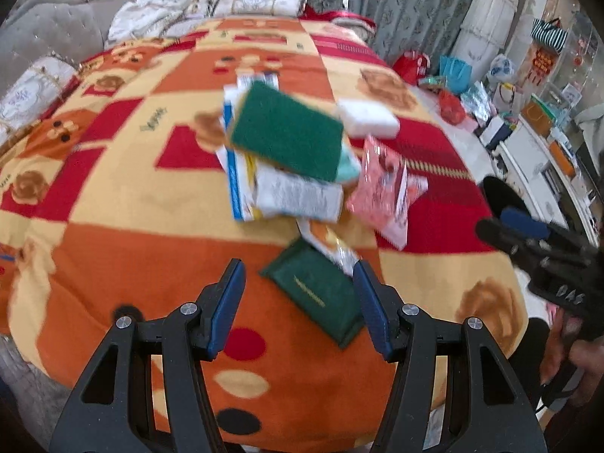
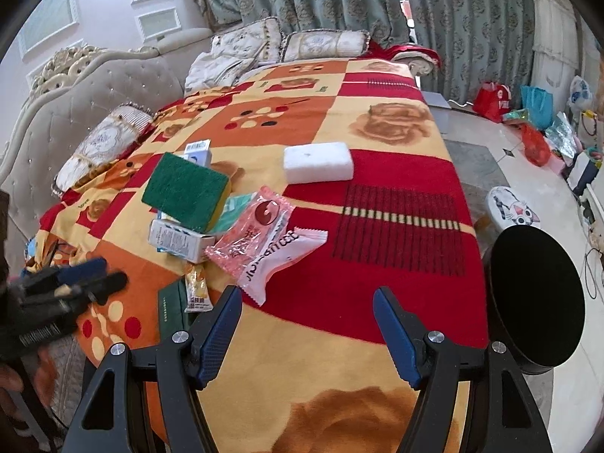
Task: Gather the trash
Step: 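Move both open tools back over the trash pile, then grasp the dark green pouch with the left tool while the right tool grasps the pink snack wrapper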
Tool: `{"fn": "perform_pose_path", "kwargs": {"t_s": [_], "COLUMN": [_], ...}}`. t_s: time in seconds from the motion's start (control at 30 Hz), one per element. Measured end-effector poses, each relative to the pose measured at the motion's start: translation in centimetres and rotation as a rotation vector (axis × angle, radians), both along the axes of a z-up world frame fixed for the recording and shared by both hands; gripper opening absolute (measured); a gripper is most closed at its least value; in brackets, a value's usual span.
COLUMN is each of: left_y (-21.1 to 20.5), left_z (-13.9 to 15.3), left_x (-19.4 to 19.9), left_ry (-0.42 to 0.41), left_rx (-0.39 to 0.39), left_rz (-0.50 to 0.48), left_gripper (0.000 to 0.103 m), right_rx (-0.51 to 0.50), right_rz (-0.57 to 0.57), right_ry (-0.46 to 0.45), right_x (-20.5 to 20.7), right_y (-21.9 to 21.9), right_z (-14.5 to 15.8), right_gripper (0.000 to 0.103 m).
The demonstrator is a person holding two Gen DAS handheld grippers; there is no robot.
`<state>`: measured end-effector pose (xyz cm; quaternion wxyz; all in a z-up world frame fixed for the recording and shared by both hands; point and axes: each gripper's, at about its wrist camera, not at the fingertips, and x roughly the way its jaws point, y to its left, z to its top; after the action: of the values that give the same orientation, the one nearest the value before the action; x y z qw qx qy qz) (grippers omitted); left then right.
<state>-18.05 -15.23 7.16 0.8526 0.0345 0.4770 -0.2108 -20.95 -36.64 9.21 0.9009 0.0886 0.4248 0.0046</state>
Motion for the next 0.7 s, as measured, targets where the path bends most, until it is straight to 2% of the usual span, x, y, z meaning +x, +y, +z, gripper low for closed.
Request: {"fn": "perform_pose_path", "kwargs": {"t_s": [0.27, 0.33, 0.4, 0.53, 0.7], "left_y": [-2.4, -2.7, -2.7, -2.0, -0.5], "left_z": [-4.0, -4.3, -4.5, -4.7, -4.8], "left_x": [1.0, 0.9, 1.0, 1.2, 1.4], "left_ry": [0.076, 0.069, 0.064, 0.083, 0.070], "left_rx": [0.010, 0.016, 0.033, 0.017, 0.084], "left_rz": [0.078, 0.083, 0.068, 0.040, 0.016], "left_gripper": [0.058, 0.058, 0.060, 0.060, 0.062], "right_rx": [-0.012, -0.001, 0.007, 0.019, 0.023], "right_rz": [0.006, 0.002, 0.002, 0.009, 0.032], "right_ry": [0.004, 0.010, 0.014, 0.022, 0.032], "right_x": [-0.2, -0.1, 0.0, 0.4, 0.9], "right_y": [0.0, -0.1, -0.2, 0.1, 0.7], "right_z": [0.1, -0.1, -0.3, -0.8, -1.4], "right_gripper": [0.070, 0.070, 0.071, 0.071, 0.071]}}
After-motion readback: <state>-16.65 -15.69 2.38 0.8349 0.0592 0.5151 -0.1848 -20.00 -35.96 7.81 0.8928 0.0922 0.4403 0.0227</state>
